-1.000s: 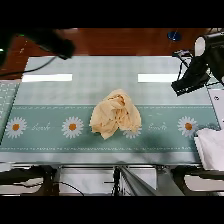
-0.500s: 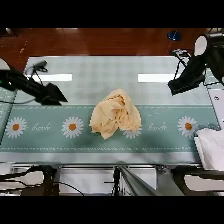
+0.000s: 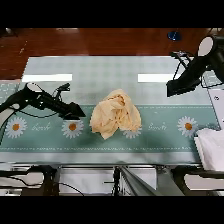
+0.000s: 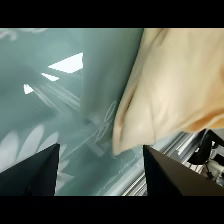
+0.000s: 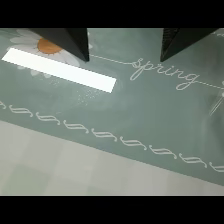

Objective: Fold the shirts.

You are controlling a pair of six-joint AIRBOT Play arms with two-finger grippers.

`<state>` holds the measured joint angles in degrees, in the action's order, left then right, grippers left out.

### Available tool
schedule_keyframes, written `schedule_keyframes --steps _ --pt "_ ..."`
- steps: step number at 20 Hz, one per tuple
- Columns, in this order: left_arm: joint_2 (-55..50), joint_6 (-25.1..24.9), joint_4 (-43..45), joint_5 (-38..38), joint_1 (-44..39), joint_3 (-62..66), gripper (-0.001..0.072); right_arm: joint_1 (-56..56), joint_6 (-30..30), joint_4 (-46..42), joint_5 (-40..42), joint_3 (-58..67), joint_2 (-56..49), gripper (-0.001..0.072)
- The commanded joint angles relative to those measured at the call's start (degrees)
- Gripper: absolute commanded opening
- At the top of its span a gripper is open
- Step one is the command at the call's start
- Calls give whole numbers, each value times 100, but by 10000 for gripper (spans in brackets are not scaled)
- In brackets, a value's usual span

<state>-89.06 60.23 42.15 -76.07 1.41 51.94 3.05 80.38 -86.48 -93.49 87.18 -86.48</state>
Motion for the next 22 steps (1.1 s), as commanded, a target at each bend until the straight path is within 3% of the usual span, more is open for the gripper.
schedule_keyframes --steps 1,4,8,9,10,11,14,15,18,19,22 --pt "-472 -498 -809 216 -334 -46 631 -20 -13 70 -24 -15 -2 523" --pt "-721 -892 -1620 219 -566 -46 631 -20 -13 70 -57 -15 -2 523" --pt "-868 -960 -1670 289 -970 -46 616 -20 -4 68 -59 -15 -2 523" --pt "-911 -890 -1668 348 -1025 -46 477 -20 0 68 -79 -15 -2 523" --pt "-942 -813 -1672 365 -1038 -46 114 -20 17 68 -114 -15 -2 522" --pt "-940 -837 -1672 372 -1036 -44 26 -20 20 70 -144 -15 -2 519" --pt "-935 -835 -1668 188 -975 92 26 -142 -393 356 -42 -68 -2 454" --pt "-935 -837 -1665 87 -951 153 26 -334 -463 953 96 -234 -2 460" --pt "-935 -833 -1668 -61 -890 262 26 -1036 -793 3307 605 -1453 -2 589" --pt "-935 -833 -1668 -68 -881 275 27 -1180 -1062 3862 664 -1991 -2 589" --pt "-935 -835 -1665 -72 -881 282 27 -1156 -1626 4352 1008 -3274 -2 581"
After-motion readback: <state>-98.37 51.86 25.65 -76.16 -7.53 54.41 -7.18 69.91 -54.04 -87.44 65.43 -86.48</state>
